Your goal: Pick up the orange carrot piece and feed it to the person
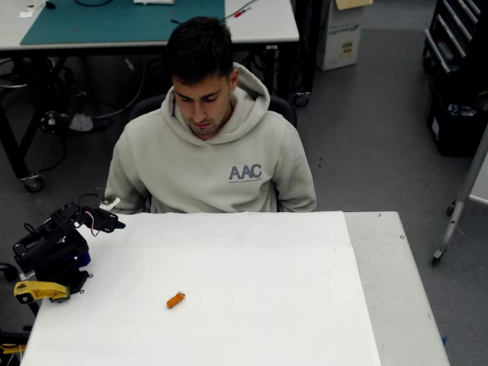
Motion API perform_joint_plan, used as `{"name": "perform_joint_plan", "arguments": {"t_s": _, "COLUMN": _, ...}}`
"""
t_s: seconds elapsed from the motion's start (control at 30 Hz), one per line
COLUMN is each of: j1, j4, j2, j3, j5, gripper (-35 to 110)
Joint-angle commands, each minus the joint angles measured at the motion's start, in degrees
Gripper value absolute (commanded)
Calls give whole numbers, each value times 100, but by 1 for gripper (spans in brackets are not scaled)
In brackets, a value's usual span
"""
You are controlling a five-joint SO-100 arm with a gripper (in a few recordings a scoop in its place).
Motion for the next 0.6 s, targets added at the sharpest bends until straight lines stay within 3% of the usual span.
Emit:
{"name": "perform_joint_plan", "arguments": {"t_s": 0.0, "j1": 26, "j4": 79, "j2": 79, "j3": -105, "j5": -97, "gripper": -1}}
{"name": "perform_joint_plan", "arguments": {"t_s": 0.57, "j1": 97, "j4": 70, "j2": 62, "j3": -220, "j5": -26, "gripper": -1}}
